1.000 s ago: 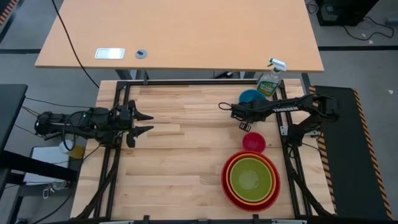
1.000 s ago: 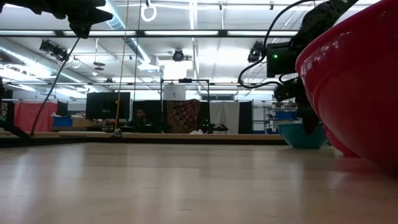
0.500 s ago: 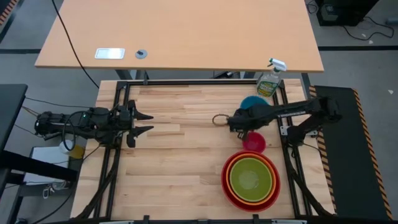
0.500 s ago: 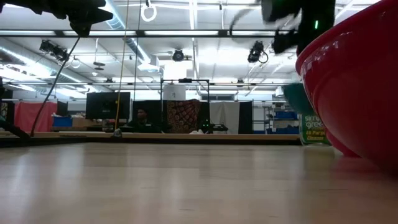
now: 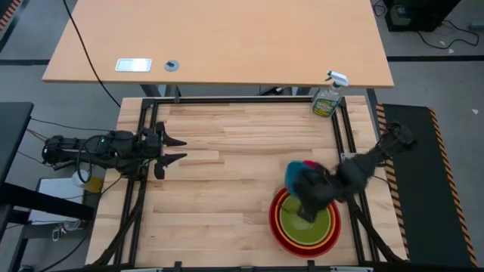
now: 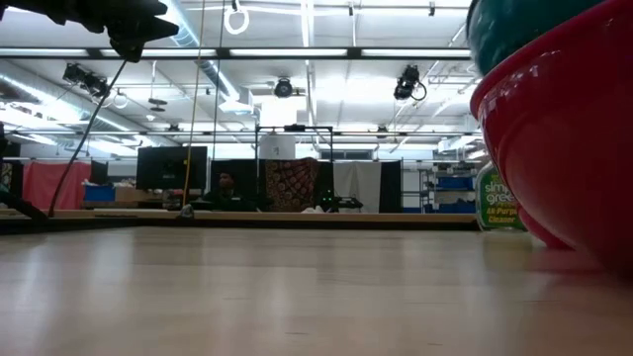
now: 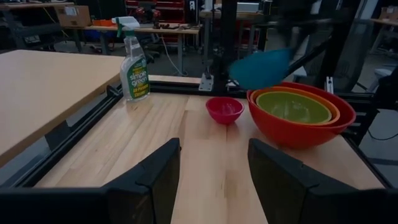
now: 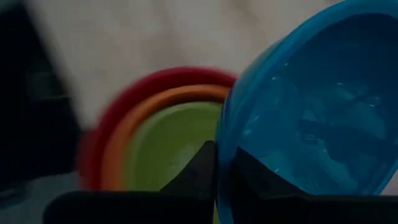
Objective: Nest bowls inside each other
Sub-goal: Stack the blue bowl on the green bowl
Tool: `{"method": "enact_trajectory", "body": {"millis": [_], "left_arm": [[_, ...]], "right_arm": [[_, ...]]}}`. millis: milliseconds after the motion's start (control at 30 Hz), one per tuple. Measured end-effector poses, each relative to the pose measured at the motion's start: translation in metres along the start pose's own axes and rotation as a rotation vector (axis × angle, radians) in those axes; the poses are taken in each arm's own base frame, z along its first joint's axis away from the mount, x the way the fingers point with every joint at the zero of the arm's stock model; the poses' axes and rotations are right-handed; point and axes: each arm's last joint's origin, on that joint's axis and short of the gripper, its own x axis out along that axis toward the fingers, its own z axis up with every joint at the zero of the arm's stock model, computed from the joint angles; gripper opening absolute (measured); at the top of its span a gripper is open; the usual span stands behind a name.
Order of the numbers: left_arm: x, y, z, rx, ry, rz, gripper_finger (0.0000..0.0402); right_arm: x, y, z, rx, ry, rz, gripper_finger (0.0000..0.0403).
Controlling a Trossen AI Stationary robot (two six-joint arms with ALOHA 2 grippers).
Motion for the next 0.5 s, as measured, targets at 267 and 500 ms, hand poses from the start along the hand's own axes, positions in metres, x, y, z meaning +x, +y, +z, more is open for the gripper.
{"method": "enact_trajectory", "body": {"millis": [267, 500], "left_arm": [[0.0, 0.0, 0.001, -0.003, -0.012, -0.001, 0.0192], [0.0, 0.0, 0.002, -0.006, -0.022, -0.001, 0.0192]], "right_arm": [[0.008, 0.042, -0.036, 0.112, 0.084, 0.121, 0.003], [0.056, 0.062, -0.037, 0.141, 0.312, 0.046, 0.003]]}}
